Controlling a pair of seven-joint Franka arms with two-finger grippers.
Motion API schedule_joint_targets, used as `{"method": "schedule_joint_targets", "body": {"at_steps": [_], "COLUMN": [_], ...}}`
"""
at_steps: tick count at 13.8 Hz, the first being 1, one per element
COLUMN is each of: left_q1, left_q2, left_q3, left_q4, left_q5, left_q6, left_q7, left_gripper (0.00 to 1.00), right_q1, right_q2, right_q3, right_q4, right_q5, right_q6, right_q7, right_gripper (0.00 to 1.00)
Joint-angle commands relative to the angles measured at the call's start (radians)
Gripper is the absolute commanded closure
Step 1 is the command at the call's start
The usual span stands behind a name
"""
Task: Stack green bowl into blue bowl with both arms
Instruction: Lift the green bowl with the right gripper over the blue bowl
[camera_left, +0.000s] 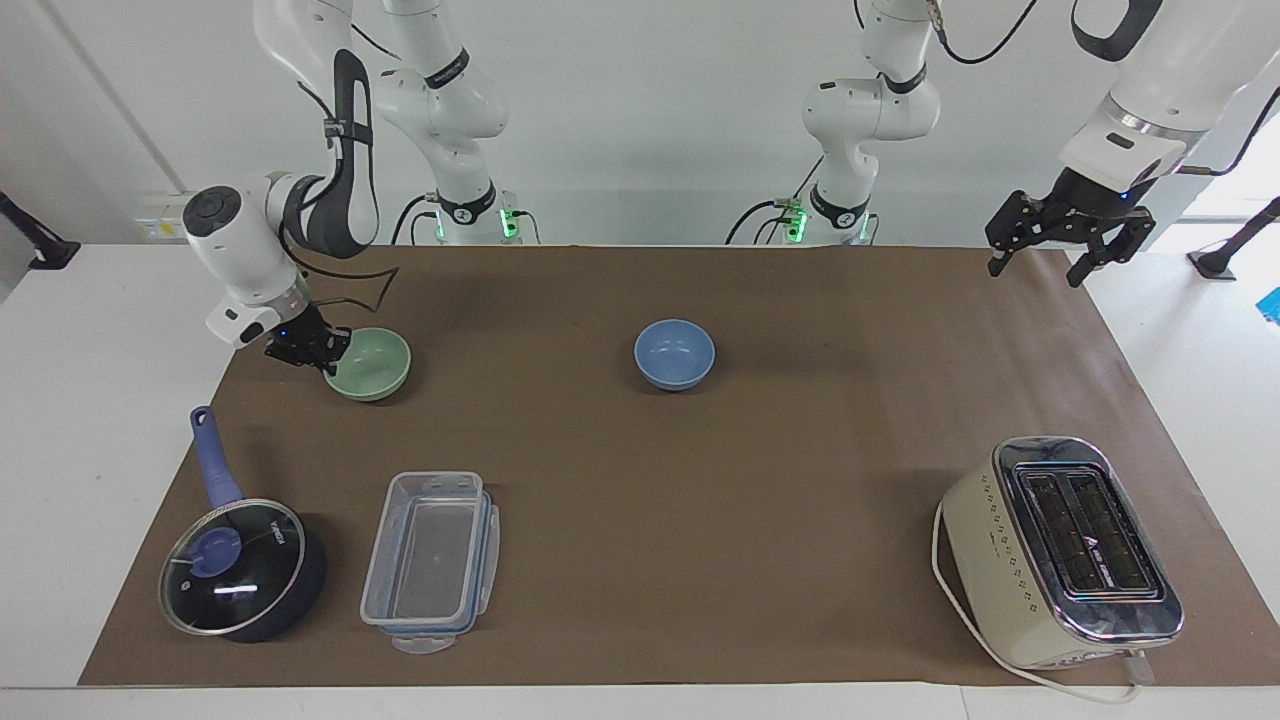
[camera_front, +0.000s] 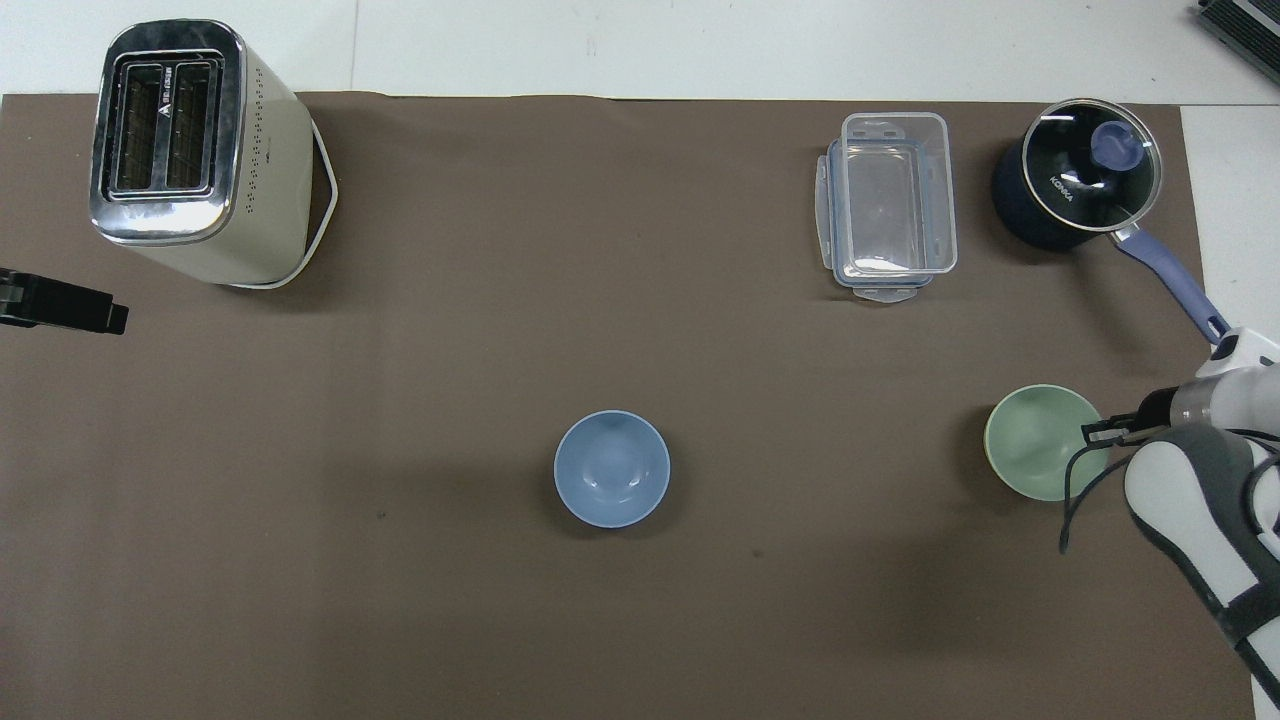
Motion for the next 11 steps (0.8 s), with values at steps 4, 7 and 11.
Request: {"method": "schedule_joint_targets", "body": {"at_steps": [4, 7, 11], "left_q1": [0.006, 0.006, 0.006], "left_q2": [-0.011, -0.003, -0.017], "left_q3": [-0.01, -0.01, -0.011], "left_q4": [-0.002, 0.009, -0.006], "left_q5": [0.02, 0.024, 0.02], "left_q6": [-0.017, -0.021, -0.031], "left_q7": [0.006, 0.004, 0.0], "left_gripper": [0.0, 0.0, 0.0], "right_q1": [0.032, 0.115, 0.294], "right_q2": [-0.022, -0.038, -0.043], "right_q3": [0.017, 0.022, 0.023], "right_q4": [0.219, 0.287, 0.325], "right_q5": [0.118, 0.124, 0.124], "right_q6": [-0.297, -0.361, -0.366], "right_q7": [-0.023, 0.061, 0.297], "right_gripper": [1.0, 1.0, 1.0]}}
